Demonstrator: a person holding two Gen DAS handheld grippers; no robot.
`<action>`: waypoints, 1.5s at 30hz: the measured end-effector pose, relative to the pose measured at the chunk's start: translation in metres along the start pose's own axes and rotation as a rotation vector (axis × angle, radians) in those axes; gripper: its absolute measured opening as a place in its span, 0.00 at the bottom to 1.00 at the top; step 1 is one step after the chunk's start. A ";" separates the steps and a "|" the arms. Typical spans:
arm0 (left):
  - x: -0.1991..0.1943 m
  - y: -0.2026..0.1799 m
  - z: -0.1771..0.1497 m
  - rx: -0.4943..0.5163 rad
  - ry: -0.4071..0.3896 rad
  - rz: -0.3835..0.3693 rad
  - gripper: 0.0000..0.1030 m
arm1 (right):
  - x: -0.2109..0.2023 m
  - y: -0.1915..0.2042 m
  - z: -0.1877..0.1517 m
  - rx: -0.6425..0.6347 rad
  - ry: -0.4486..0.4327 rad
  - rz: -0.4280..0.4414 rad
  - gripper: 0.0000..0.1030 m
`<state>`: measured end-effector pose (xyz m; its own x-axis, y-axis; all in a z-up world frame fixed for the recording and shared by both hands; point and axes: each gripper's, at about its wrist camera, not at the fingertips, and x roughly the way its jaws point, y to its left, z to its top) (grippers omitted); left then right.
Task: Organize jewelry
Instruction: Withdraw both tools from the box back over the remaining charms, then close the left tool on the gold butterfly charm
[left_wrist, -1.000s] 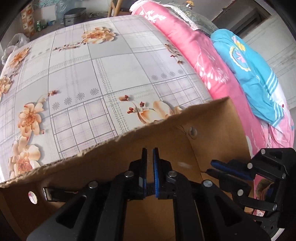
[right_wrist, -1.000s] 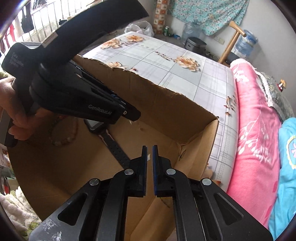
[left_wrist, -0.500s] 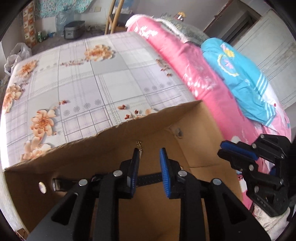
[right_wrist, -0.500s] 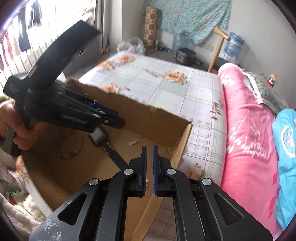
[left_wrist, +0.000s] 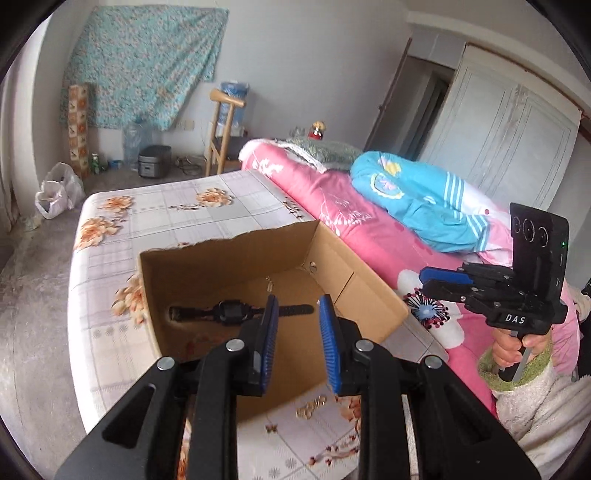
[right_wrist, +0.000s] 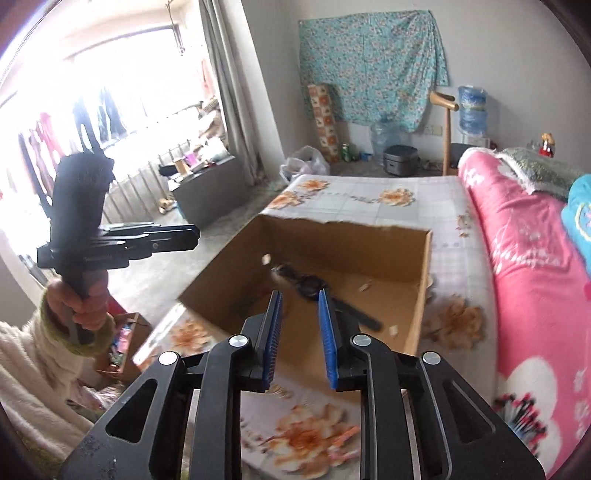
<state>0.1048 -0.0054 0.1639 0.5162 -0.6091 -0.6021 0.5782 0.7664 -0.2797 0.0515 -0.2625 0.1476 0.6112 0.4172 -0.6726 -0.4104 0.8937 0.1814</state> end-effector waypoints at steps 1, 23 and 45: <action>-0.007 0.000 -0.014 -0.007 -0.009 0.001 0.21 | 0.000 0.004 -0.007 0.006 0.001 0.012 0.21; 0.063 0.008 -0.171 -0.019 0.138 0.193 0.29 | 0.119 0.022 -0.137 0.240 0.192 -0.175 0.41; 0.110 -0.011 -0.160 0.145 0.172 0.283 0.16 | 0.130 0.022 -0.136 0.235 0.164 -0.148 0.42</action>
<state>0.0538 -0.0482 -0.0191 0.5617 -0.3238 -0.7613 0.5174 0.8555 0.0179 0.0300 -0.2110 -0.0329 0.5274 0.2646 -0.8074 -0.1461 0.9644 0.2206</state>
